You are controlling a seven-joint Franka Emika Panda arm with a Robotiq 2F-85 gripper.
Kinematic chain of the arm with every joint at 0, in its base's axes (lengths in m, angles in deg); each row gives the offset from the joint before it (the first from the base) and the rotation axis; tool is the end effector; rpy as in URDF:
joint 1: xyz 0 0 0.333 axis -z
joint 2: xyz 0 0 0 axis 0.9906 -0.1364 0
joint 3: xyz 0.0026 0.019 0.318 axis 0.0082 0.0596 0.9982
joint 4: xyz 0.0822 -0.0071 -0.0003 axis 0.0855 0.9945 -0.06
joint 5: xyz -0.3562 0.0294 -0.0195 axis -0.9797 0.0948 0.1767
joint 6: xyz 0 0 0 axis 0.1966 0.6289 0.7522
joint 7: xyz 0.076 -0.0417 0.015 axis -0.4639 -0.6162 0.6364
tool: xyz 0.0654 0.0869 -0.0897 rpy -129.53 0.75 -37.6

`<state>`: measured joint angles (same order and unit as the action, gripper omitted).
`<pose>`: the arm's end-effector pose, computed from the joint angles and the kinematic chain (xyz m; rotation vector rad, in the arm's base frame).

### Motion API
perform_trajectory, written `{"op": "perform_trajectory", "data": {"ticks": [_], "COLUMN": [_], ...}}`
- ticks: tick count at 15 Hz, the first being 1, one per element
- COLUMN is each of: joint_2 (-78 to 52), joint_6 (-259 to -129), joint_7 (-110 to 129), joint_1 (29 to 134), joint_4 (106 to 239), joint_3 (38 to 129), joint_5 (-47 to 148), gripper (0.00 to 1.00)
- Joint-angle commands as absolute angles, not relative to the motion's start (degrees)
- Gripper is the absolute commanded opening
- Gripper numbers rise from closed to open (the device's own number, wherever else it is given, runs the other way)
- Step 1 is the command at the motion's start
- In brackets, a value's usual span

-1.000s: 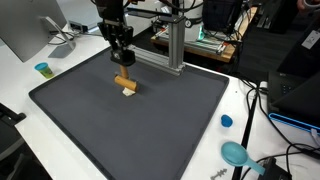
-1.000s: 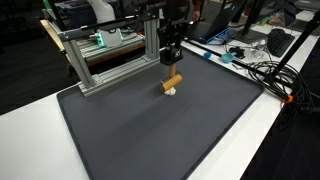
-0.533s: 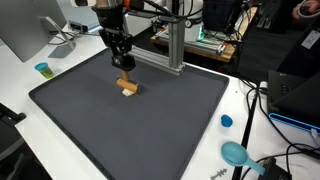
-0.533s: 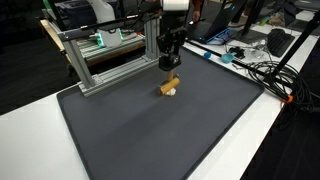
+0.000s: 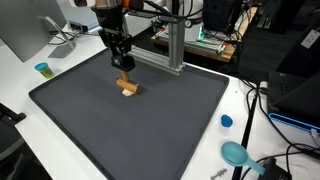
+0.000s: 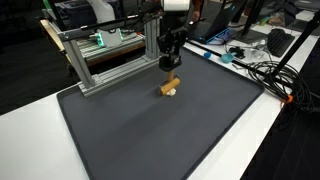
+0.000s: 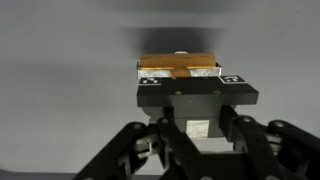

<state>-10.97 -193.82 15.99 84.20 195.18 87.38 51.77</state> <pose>0.5792 -0.0188 0.3292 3.1169 0.0416 0.1288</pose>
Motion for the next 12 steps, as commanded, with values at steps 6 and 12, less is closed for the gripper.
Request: {"op": "perform_trajectory", "data": {"ticks": [6, 12], "joint_2": [-13.7, -15.5], "joint_6": [-197.0, -197.9], "joint_7": [15.1, 14.8], "joint_1": [84.0, 84.6], "joint_4": [193.3, 191.3], "joint_3": [87.3, 87.1], "joint_5": [53.8, 55.9], "gripper": [0.21, 0.21]}}
